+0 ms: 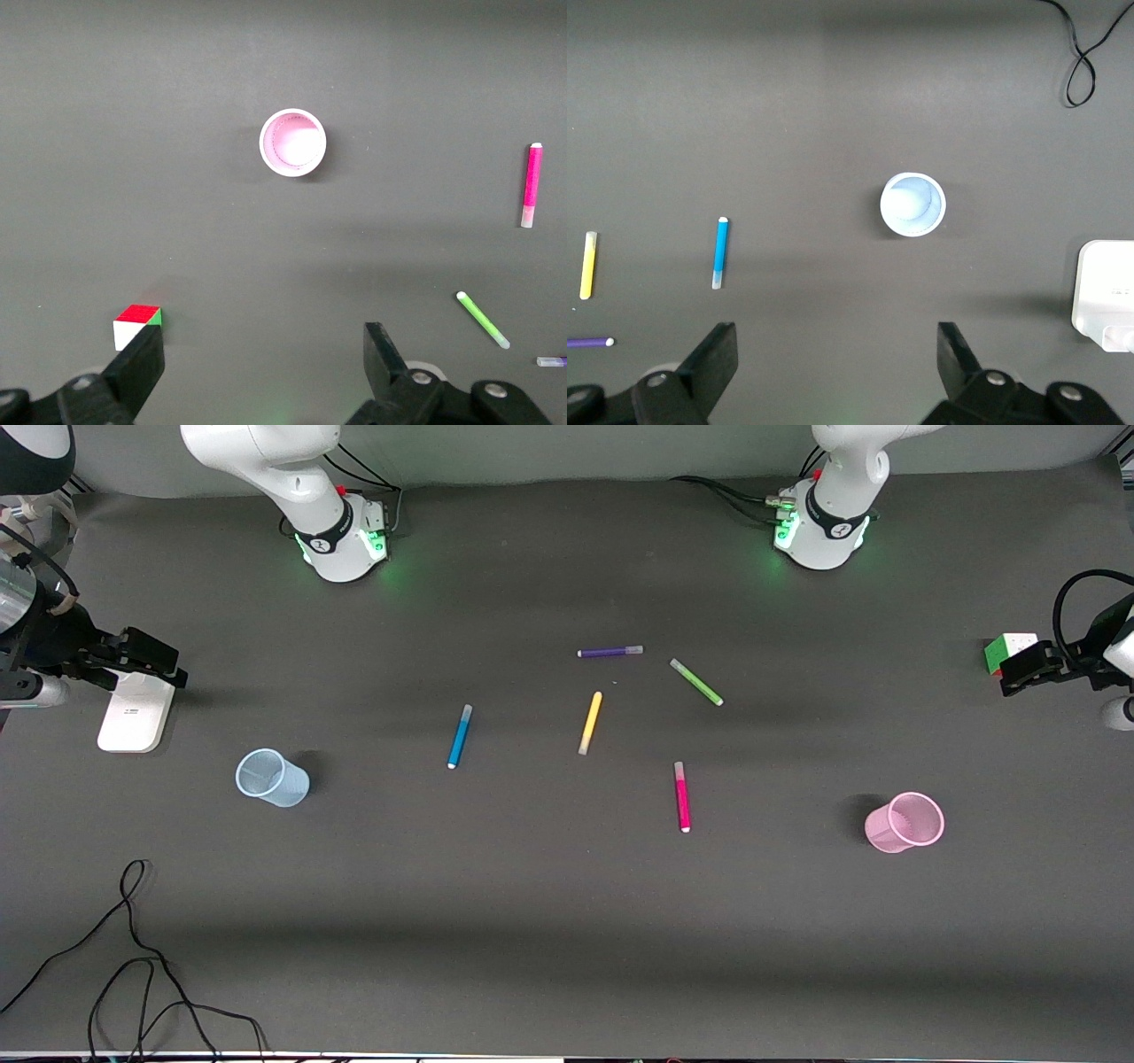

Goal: Place pink and blue markers in matching cups
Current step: 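Reach the right gripper toward the blue marker while the left gripper moves out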

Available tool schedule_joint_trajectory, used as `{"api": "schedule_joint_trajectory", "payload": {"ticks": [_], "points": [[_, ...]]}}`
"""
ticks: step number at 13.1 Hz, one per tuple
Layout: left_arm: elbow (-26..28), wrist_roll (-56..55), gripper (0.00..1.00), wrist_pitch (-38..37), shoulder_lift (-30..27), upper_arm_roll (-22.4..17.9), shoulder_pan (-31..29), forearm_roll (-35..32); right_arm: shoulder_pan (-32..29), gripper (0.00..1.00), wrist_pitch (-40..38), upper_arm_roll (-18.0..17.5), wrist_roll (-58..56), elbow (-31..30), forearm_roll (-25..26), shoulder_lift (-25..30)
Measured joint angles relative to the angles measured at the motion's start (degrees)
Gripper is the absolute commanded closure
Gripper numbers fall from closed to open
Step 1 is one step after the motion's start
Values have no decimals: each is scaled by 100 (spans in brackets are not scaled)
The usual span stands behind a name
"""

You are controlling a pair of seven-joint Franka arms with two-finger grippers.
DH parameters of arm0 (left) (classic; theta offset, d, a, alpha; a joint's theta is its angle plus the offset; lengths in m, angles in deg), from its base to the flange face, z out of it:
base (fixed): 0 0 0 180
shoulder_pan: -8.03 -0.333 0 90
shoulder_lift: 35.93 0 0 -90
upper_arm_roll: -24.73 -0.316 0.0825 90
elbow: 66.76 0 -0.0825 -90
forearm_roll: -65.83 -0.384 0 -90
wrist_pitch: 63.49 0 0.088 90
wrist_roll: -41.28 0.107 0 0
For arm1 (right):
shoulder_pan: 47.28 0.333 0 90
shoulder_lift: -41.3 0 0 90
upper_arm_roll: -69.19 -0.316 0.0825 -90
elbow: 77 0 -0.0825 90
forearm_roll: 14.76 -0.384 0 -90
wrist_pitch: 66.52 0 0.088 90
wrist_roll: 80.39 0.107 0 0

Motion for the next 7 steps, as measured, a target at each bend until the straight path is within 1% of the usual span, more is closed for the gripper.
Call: {"api": "schedule_joint_trajectory", "payload": {"ticks": [4,6,7], "points": [[2,0,0,0,10,2,1,0,2,0,-63,-102,3,-5,0,-80],[3,0,0,0,24,3,3,0,10,0,-63,-337,283,-39,-97,-334],[8,0,0,0,36,3,3,0,22,0,-57,-466,544,-71,-305,-545]]}}
